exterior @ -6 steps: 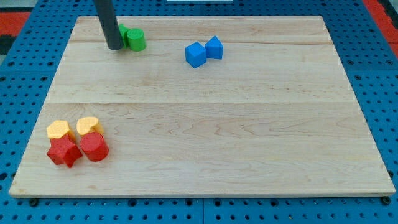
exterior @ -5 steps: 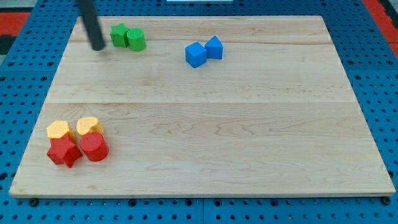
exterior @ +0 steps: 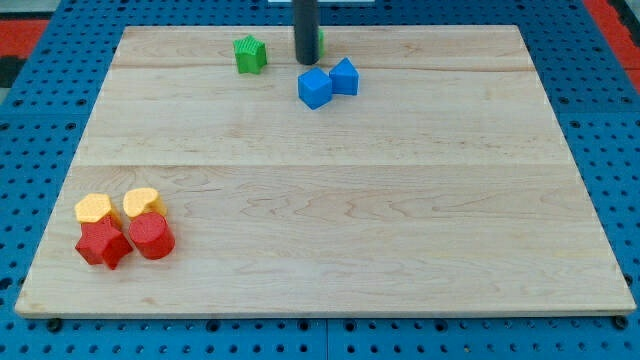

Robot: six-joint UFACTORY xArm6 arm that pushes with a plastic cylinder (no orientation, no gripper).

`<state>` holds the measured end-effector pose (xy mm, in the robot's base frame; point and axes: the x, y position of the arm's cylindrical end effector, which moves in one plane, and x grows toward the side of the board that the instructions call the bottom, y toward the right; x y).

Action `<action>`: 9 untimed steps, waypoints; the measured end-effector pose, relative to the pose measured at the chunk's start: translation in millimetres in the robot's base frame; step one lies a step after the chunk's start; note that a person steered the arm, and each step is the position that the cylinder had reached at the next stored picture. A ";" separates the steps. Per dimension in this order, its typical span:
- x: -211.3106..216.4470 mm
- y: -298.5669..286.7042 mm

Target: Move the green circle right to the green star

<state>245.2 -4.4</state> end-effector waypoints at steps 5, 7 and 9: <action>-43.6 20.5; -49.7 165.2; -38.1 94.7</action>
<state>207.1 90.4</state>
